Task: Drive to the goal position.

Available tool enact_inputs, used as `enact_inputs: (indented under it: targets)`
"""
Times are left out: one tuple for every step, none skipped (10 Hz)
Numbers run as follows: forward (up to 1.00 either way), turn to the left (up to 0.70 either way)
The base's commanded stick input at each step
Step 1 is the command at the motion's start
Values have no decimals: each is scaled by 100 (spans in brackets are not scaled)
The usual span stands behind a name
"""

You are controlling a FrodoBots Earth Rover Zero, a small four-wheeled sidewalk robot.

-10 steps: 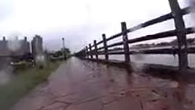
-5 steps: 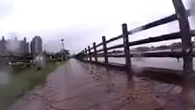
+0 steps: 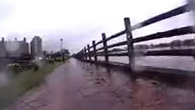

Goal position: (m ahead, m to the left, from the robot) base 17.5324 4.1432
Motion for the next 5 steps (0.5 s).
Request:
enact_inputs:
  targets:
    - [100, 22]
    - [100, 40]
    - [100, 40]
    - [100, 40]
    - [100, 40]
